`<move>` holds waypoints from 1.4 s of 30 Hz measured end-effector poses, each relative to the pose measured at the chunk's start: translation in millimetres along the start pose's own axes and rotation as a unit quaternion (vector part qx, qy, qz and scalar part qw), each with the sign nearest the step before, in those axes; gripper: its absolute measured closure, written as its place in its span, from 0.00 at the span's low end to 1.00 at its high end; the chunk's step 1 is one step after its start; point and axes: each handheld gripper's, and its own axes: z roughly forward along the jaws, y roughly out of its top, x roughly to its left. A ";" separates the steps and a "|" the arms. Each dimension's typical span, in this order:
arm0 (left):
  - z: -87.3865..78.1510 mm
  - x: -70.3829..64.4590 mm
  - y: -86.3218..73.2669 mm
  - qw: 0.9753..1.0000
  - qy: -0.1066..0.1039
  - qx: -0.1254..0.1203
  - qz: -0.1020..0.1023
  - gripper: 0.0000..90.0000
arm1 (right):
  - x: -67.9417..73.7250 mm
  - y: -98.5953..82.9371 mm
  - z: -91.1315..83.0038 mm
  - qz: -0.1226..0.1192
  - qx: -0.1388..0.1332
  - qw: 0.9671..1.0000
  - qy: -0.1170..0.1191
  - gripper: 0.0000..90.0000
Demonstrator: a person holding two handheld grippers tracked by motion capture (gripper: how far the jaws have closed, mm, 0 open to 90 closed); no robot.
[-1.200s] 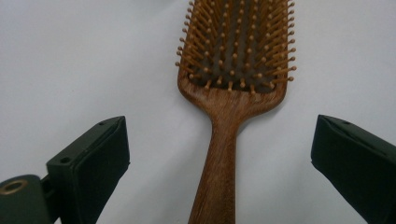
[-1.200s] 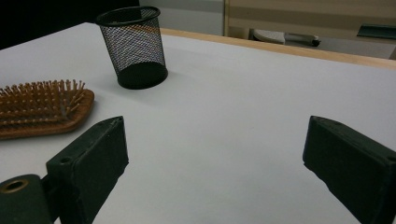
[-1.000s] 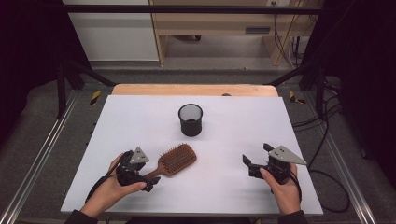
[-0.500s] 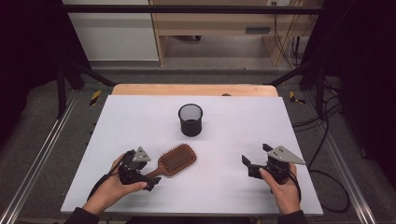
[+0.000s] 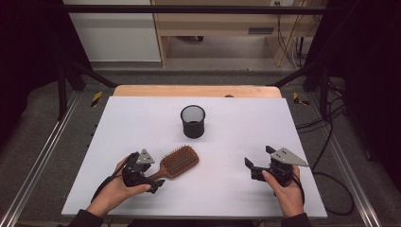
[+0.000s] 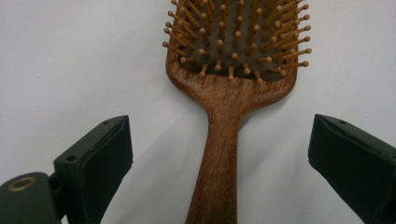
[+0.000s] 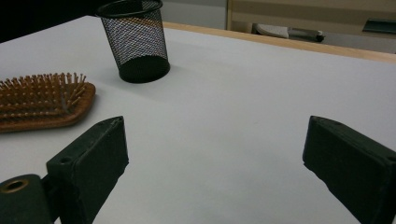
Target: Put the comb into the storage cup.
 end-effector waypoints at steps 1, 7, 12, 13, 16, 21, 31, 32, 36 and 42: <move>0.2 0.3 0.0 1.000 0.000 0.001 0.000 0.08 | 0.1 -0.1 0.0 -0.001 0.000 1.000 0.000 0.08; 2.1 0.2 -0.5 1.000 -0.003 0.006 0.003 0.09 | 0.4 -0.1 -0.2 -0.001 0.001 1.000 0.002 0.08; 3.8 -0.4 -0.1 1.000 -0.005 0.009 0.002 0.10 | 0.5 -0.3 0.2 -0.001 0.003 1.000 0.001 0.08; 3.9 -0.5 -0.1 1.000 -0.005 0.012 0.004 0.11 | 0.7 -0.3 0.2 -0.001 0.003 1.000 0.002 0.08; 4.1 -0.7 -1.2 1.000 -0.008 0.017 0.006 0.14 | 0.9 -0.7 0.5 0.000 0.004 1.000 0.002 0.08; 2.1 0.8 -2.4 1.000 -0.005 0.014 -0.001 0.23 | 1.4 -1.0 2.0 -0.001 0.007 1.000 0.004 0.08; -0.1 2.9 0.0 1.000 -0.014 0.024 -0.007 0.42 | 1.9 -1.1 2.1 0.000 0.008 1.000 0.006 0.08; -0.4 3.2 0.6 1.000 -0.012 0.023 -0.010 0.46 | 2.0 -1.0 2.0 0.001 0.008 1.000 0.006 0.08; 0.2 3.2 4.0 0.999 -0.017 0.029 -0.011 0.53 | 1.8 -1.3 2.4 0.000 0.009 1.000 0.008 0.08; 4.0 1.7 8.9 0.998 -0.027 0.057 0.003 0.59 | 3.4 -1.7 4.6 -0.002 0.013 1.000 0.011 0.08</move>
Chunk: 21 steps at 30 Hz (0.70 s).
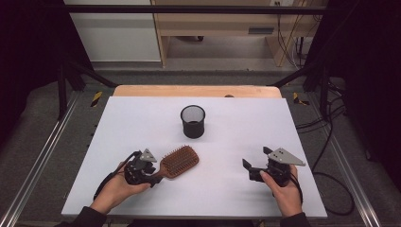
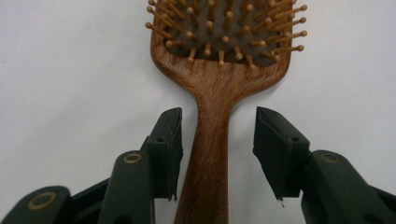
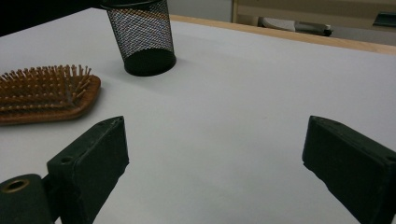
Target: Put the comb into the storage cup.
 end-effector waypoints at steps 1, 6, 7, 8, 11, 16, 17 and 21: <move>0.6 -0.1 1.1 1.000 -0.001 0.004 0.001 0.61 | 0.1 0.0 0.2 0.000 0.001 1.000 0.000 0.08; 3.5 -0.9 5.1 1.000 -0.003 0.021 0.009 0.66 | -0.1 -0.1 -0.1 0.000 0.000 1.000 0.000 0.08; 3.9 -1.1 5.4 1.000 -0.002 0.023 0.010 0.66 | -0.2 -0.1 -0.1 0.000 0.000 1.000 0.000 0.08; 4.3 -1.0 5.8 1.000 -0.001 0.027 0.011 0.67 | -0.2 -0.1 -0.1 0.001 0.000 1.000 0.001 0.08; 5.0 0.4 6.4 0.999 -0.001 0.030 0.011 0.69 | -0.3 -0.1 0.0 0.001 0.000 1.000 0.001 0.08; 7.4 1.7 7.5 0.999 -0.002 0.038 0.014 0.72 | -0.1 -0.2 0.4 0.001 0.001 1.000 0.001 0.08; 8.0 1.9 7.8 0.999 -0.002 0.040 0.015 0.73 | -0.2 -0.2 0.4 0.001 0.001 1.000 0.001 0.08; 8.6 2.3 9.3 0.999 0.000 0.045 0.018 0.74 | -0.6 -0.3 0.4 0.002 0.001 1.000 0.001 0.08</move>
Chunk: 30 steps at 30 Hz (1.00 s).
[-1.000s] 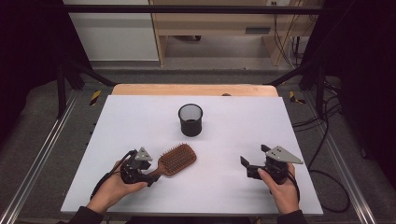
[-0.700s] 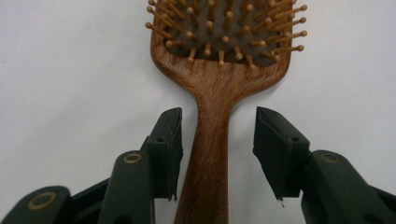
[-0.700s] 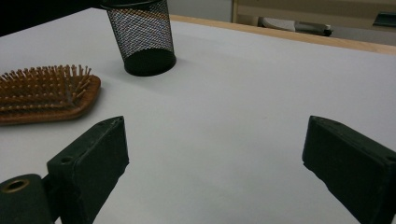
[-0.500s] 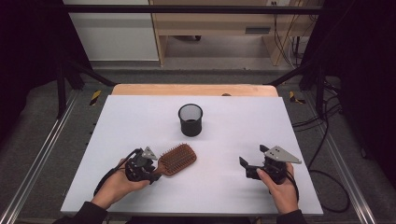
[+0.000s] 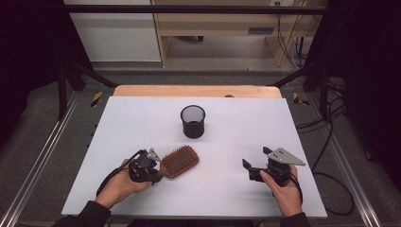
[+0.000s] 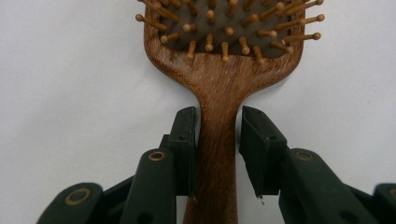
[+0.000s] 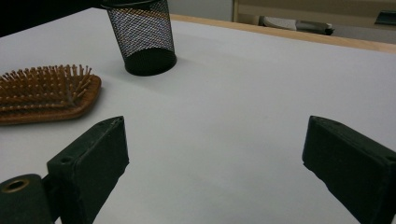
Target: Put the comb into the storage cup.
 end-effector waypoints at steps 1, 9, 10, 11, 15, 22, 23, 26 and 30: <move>0.3 0.0 0.2 1.000 0.001 0.000 0.000 0.75 | 0.0 0.0 0.0 0.000 0.000 1.000 0.000 0.08; 0.8 0.6 0.6 1.000 0.000 0.000 0.001 0.75 | 0.0 -0.1 0.1 -0.001 0.001 1.000 0.000 0.08; 0.9 0.6 0.7 1.000 -0.001 0.000 0.002 0.75 | 0.2 0.0 0.2 -0.001 0.001 1.000 0.000 0.08; 0.9 0.4 0.7 1.000 -0.001 0.001 0.004 0.75 | 0.3 0.0 0.2 -0.001 0.002 1.000 0.001 0.08; 1.1 -0.3 0.9 1.000 -0.001 0.000 0.007 0.73 | 0.6 -0.1 0.4 -0.001 0.003 1.000 0.002 0.08; 1.9 -3.3 2.2 1.000 0.010 0.005 0.006 0.74 | 0.9 -0.4 1.1 -0.002 0.005 1.000 0.006 0.08; 2.1 -4.3 2.3 1.000 0.013 0.006 0.008 0.75 | 1.1 -0.4 1.3 -0.003 0.005 1.000 0.006 0.08; 2.3 -4.4 2.1 1.000 0.009 0.004 0.010 0.80 | 1.7 -0.4 1.8 -0.004 0.006 1.000 0.006 0.09; 2.4 -3.1 1.3 1.000 0.005 0.001 0.003 0.81 | 2.2 -0.4 1.8 -0.006 0.007 1.000 0.008 0.09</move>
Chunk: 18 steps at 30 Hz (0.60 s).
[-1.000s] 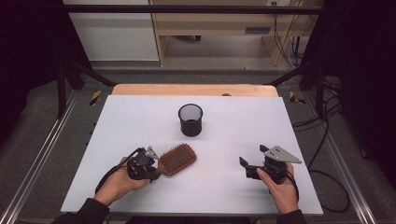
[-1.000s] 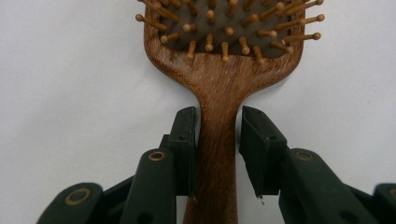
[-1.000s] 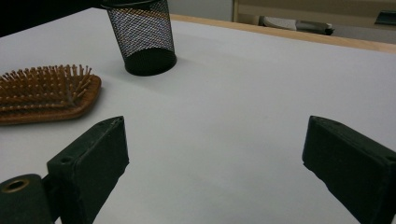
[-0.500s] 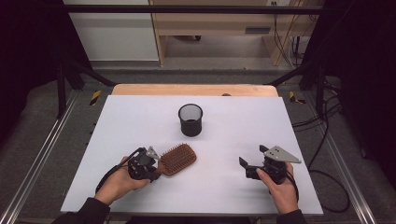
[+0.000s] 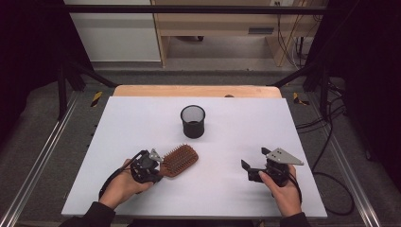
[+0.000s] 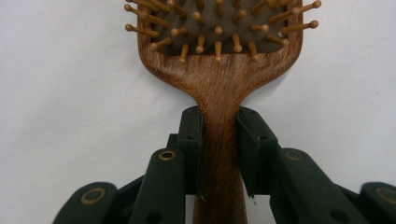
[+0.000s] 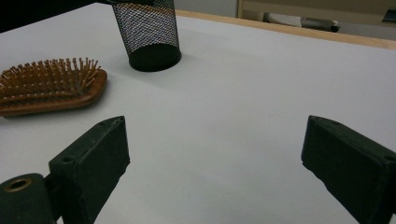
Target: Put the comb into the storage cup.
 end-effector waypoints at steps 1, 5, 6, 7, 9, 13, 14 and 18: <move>0.0 -0.6 -0.2 1.000 0.002 -0.001 0.000 0.81 | 0.1 0.0 0.0 0.000 0.000 1.000 0.000 0.09; -0.8 -3.2 -4.2 1.000 0.011 -0.017 -0.001 0.81 | -0.2 0.4 -0.7 0.002 -0.002 1.000 0.001 0.09; -0.9 -3.3 -5.0 1.000 0.012 -0.020 -0.002 0.81 | -0.5 0.4 -1.1 0.003 -0.002 1.000 0.001 0.09; -1.4 -4.0 -6.2 1.000 0.016 -0.026 0.000 0.81 | -0.9 0.3 -1.3 0.003 -0.003 1.000 0.000 0.09; -1.6 -5.3 -8.0 0.999 0.024 -0.038 0.000 0.81 | -1.6 0.2 -1.4 0.004 -0.003 1.000 0.000 0.09; -7.9 -6.1 -9.5 0.996 0.044 -0.076 -0.005 0.81 | -1.2 0.5 -1.0 0.005 -0.004 1.000 0.001 0.09; -11.1 -6.3 -9.6 0.995 0.048 -0.092 -0.008 0.81 | -0.7 0.8 -1.2 0.005 -0.005 1.000 0.003 0.09; -20.5 -8.7 -9.8 0.988 0.067 -0.138 -0.008 0.81 | 4.6 1.7 -0.3 0.007 -0.008 1.000 0.013 0.08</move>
